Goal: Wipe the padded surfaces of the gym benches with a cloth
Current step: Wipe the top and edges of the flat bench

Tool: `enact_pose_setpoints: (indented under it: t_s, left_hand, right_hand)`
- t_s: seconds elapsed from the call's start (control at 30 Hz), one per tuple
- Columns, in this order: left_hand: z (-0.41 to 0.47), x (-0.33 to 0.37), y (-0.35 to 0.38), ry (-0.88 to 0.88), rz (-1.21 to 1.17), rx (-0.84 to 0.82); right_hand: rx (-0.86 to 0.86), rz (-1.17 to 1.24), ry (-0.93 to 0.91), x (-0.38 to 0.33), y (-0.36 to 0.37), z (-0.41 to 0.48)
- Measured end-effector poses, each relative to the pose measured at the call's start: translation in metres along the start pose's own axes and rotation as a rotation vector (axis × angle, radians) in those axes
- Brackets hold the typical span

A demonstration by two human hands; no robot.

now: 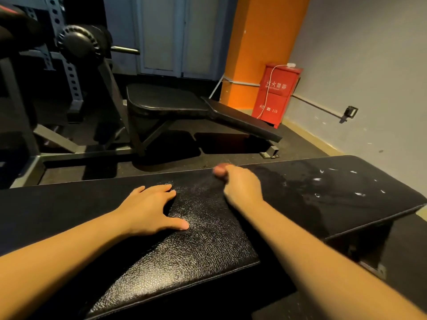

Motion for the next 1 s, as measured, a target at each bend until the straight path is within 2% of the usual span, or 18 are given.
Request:
enact_pose_setpoints:
  t_s: [0.1, 0.13, 0.2, 0.27, 0.33, 0.4, 0.47, 0.53, 0.6, 0.67, 0.73, 0.83, 0.9, 0.93, 1.0]
  left_hand:
    - [0.001, -0.002, 0.001, -0.011, -0.008, 0.007]
    - [0.001, -0.003, 0.001, -0.011, -0.013, 0.008]
    - [0.0, -0.002, 0.001, -0.016, -0.017, -0.001]
    - [-0.001, -0.002, 0.0, -0.019, -0.013, -0.013]
    - [0.0, -0.001, -0.001, -0.015, -0.02, -0.023]
    - [0.002, 0.0, -0.002, -0.018, -0.018, -0.043]
    - [0.004, 0.005, -0.008, -0.041, 0.0, -0.078]
    - [0.005, 0.013, -0.013, -0.052, 0.043, -0.077]
    - [0.007, 0.028, -0.02, 0.003, 0.085, 0.016]
    - [0.007, 0.051, -0.024, 0.111, 0.08, 0.125]
    - [0.005, 0.075, -0.021, 0.212, 0.026, 0.169]
    - [0.0, 0.102, -0.003, 0.306, 0.002, 0.114]
    - [0.001, 0.109, 0.004, 0.333, -0.013, 0.106]
    - [0.002, 0.112, 0.005, 0.341, -0.025, 0.1]
    - [0.006, 0.117, 0.006, 0.355, -0.034, 0.091]
  right_hand:
    - [-0.122, 0.02, -0.349, -0.061, 0.009, -0.04]
    - [-0.149, 0.039, -0.464, -0.061, 0.003, -0.054]
    - [-0.199, 0.051, -0.567, -0.03, -0.013, -0.07]
    - [-0.156, -0.029, -0.493, 0.026, -0.03, -0.07]
    - [-0.075, -0.134, -0.225, 0.08, -0.05, -0.062]
    - [-0.019, -0.228, 0.003, 0.095, -0.058, -0.06]
    - [-0.063, -0.244, -0.005, 0.068, -0.055, -0.069]
    - [-0.159, -0.179, -0.17, 0.028, -0.05, -0.085]
    - [-0.249, -0.096, -0.345, 0.002, -0.055, -0.105]
    - [-0.28, -0.066, -0.419, 0.006, -0.064, -0.114]
    - [-0.235, -0.121, -0.308, 0.041, -0.069, -0.107]
    - [-0.087, -0.265, 0.065, 0.123, -0.095, -0.091]
    - [-0.042, -0.286, 0.232, 0.155, -0.11, -0.095]
    - [-0.045, -0.274, 0.244, 0.155, -0.113, -0.098]
    - [-0.063, -0.205, 0.137, 0.128, -0.11, -0.105]
Point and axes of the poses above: each hand's wrist, its own z-axis towards the middle knuckle, its own y-axis out of the palm, x = y × z, the point moved 7 cm from there along z, towards the middle knuckle, and after that the axes turned 7 degrees about x, right-handed, at the moved point
